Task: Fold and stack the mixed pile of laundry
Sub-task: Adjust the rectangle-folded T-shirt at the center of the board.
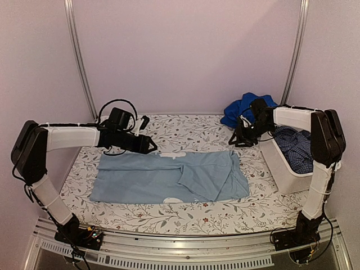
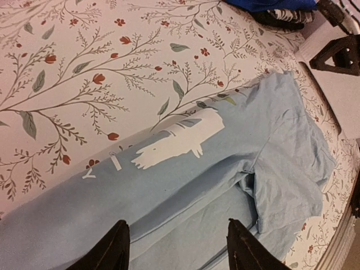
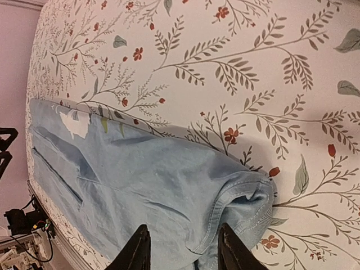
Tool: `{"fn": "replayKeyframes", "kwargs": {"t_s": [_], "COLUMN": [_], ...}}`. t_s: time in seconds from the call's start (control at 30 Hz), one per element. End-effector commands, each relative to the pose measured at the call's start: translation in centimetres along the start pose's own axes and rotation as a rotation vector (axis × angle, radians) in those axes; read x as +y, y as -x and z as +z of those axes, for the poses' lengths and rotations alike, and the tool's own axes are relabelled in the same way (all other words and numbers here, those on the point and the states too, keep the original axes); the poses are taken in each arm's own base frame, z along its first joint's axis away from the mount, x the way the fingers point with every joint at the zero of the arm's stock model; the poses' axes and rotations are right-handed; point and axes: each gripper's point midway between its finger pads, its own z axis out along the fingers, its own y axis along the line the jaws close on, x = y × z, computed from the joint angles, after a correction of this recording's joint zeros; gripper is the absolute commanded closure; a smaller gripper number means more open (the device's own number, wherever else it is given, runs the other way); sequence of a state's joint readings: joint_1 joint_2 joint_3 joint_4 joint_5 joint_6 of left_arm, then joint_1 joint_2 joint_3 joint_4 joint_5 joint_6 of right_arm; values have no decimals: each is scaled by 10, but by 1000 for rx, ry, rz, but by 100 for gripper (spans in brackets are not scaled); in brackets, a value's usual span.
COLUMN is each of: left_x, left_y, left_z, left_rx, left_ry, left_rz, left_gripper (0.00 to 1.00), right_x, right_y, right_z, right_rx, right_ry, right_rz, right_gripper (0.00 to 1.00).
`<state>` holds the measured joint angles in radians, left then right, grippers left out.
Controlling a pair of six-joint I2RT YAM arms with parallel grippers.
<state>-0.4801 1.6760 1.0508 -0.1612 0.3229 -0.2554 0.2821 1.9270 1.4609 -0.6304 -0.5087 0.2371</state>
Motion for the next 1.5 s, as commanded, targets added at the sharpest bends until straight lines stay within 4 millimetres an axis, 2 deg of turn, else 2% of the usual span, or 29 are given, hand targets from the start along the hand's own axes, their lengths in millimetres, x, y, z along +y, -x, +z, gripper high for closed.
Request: {"fn": "replayKeyframes", "kwargs": {"t_s": [0.0,0.2,0.4,0.5,0.67,0.9,1.0,1.17,1.33,1.47], "left_x": [1,2,4,7,11,24,42,90,136,156], "left_y": [12,8,4,3,3,-6,-12,-31,-71,-97], "left_z": [-14,-9,-5,-5,-7,-5,-7,-13,-15,-9], "left_rx": [-50,-38,-29,-26,-28,-8,0,48,151,212], "left_ry": [3,-7,-3,6,14,42,96,239,347,355], "left_rz": [-15,-22,-26,-26,-28,-64,-108,-226,-361,-434], "left_gripper": [42,41,41,42,41,41,41,41,45,49], "right_x": [-15,-31,-35,-39,-43,-39,-39,-45,-60,-59], "right_y": [-15,-29,-20,-20,-17,-12,-12,-14,7,18], "right_z": [19,34,41,46,53,65,68,65,43,41], "right_rx": [80,124,100,105,109,121,127,136,63,44], "right_ry": [-49,-77,-91,-97,-101,-54,-47,-62,-60,18], "right_rz": [65,84,89,90,92,102,107,120,146,157], "right_gripper": [61,63,81,84,84,74,76,98,100,100]}}
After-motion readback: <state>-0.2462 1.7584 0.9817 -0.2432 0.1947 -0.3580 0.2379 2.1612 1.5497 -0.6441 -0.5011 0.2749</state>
